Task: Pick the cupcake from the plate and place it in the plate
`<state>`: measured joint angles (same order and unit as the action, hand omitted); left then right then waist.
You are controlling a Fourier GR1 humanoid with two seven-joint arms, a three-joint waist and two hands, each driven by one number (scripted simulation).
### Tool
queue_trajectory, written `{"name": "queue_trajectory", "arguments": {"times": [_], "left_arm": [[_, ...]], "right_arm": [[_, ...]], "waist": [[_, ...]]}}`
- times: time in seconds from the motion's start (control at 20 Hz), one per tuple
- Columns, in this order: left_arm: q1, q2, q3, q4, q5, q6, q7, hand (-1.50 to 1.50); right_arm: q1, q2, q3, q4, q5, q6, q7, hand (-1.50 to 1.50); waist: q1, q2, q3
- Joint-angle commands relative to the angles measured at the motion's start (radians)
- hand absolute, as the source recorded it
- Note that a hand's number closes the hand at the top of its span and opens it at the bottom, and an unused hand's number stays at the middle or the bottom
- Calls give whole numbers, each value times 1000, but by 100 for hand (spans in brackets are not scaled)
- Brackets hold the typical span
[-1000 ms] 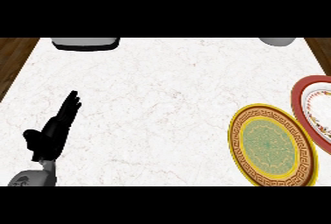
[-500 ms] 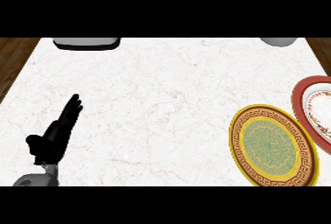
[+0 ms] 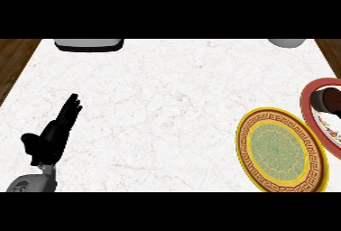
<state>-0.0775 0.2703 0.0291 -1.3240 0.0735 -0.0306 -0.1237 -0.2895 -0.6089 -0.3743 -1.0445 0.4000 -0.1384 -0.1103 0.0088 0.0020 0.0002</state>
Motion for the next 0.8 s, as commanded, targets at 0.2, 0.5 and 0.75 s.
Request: {"name": "queue_trajectory", "arguments": {"times": [0.2,0.5,0.75], "left_arm": [[-59,-34,17,78,-21,3,-23,0],[-9,2,25,-28,3,-22,41,0],[35,-21,17,-32,-18,-2,-9,0]], "right_arm": [[-74,42,-63,147,-79,-13,-27,-150],[-85,37,-246,154,-280,6,-94,-150],[-17,-71,-406,302,-464,232,-230,-150]], "waist": [[-10,0,0],[-14,-4,1],[-11,-1,2]]}}
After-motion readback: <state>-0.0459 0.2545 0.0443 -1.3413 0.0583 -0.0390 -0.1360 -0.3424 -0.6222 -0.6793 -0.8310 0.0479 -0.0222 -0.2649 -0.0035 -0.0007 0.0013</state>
